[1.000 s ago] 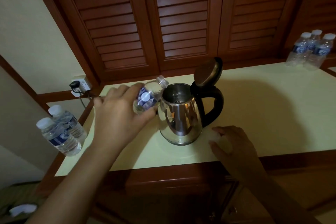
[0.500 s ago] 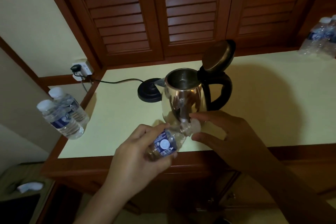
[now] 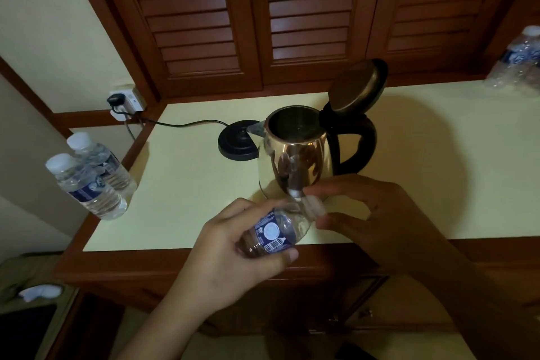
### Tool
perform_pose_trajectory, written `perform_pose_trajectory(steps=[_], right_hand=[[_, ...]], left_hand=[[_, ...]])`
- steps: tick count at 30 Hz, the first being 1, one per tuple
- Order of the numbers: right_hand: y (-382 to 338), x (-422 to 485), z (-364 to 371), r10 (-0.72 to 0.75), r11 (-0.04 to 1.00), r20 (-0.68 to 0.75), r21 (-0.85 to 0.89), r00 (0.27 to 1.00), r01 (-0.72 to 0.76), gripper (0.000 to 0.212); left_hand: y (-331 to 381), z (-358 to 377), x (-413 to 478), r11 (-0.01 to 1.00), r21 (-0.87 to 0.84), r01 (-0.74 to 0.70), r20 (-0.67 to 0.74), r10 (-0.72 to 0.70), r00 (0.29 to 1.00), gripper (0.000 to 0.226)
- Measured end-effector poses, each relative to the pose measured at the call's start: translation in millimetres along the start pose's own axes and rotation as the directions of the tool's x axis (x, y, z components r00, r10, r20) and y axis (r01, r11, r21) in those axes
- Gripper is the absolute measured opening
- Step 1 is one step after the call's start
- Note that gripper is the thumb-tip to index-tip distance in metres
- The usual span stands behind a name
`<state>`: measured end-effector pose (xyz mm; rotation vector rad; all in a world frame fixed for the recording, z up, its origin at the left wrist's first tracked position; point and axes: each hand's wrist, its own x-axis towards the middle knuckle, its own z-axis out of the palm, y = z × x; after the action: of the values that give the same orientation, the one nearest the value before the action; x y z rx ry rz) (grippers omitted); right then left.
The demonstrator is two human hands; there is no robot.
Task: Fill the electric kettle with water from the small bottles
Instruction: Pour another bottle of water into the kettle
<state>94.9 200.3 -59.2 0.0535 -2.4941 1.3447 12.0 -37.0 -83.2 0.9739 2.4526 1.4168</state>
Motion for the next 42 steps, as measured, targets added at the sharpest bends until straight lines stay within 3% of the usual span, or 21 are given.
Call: perform_pose_trajectory(steps=[6,10,14,19,21,23,27,30,33,36,39,42], right_hand=[[-3.6,-1.1,-25.5,0.068,0.998,0.025,0.005,0.997,-0.068,0.041],[6.9,-3.8,-49.6,0.085,0.995,0.073,0.040,0.994,-0.088,0.036],[23.1,-9.0,-85.8,0.108,0.994,0.110,0.005,0.988,-0.109,0.035],[45.5,-13.1,-139.3,-0.072,0.966,0.180,-0.233,0.981,0.114,0.029],[59.0,-16.6,-164.8,-0.096,0.930,0.204,-0.330,0.974,0.160,0.033],[73.6,-22.1,-187.2,-0.109,0.919,0.176,-0.358,0.978,0.167,0.045],[101.5,-31.5,-228.0,-0.180,0.931,0.021,-0.320,0.983,0.177,0.055],[122.2,-37.3,-258.9,-0.140,0.930,-0.122,-0.356,0.983,0.089,0.063],[144.2,-37.2,-285.5,0.051,0.931,-0.230,-0.342,0.972,-0.130,0.070],[157.4,-31.9,-306.8,0.229,0.918,-0.242,-0.268,0.943,-0.292,0.068],[155.9,-30.1,-322.7,0.353,0.875,-0.226,-0.263,0.908,-0.406,0.068],[165.5,-29.6,-333.9,0.385,0.889,-0.243,-0.162,0.890,-0.429,0.064]], left_hand=[[18.5,10.1,23.3,0.971,-0.226,0.076,0.252,-0.017,0.968,0.043],[26.7,26.3,41.7,0.896,-0.331,0.295,0.417,-0.142,0.898,0.024],[36.2,54.4,61.9,0.811,-0.394,0.432,0.569,-0.154,0.808,0.029],[60.1,101.3,90.9,0.652,-0.488,0.580,0.733,-0.054,0.678,0.039],[74.8,128.1,103.6,0.646,-0.494,0.583,0.750,-0.024,0.661,0.042],[94.8,156.0,117.4,0.671,-0.476,0.568,0.754,-0.022,0.657,0.032],[135.5,202.4,146.3,0.732,-0.467,0.495,0.725,-0.004,0.689,0.024],[162.9,232.6,165.6,0.879,-0.388,0.276,0.599,0.013,0.801,0.011],[178.5,269.7,179.6,0.987,-0.132,-0.089,0.329,0.128,0.935,0.028],[180.9,301.9,187.9,0.914,0.227,-0.335,0.091,0.323,0.942,0.051],[187.1,320.8,195.6,0.876,0.334,-0.348,0.013,0.364,0.931,0.061],[193.9,328.0,205.0,0.936,0.262,-0.235,0.034,0.235,0.971,0.066]])
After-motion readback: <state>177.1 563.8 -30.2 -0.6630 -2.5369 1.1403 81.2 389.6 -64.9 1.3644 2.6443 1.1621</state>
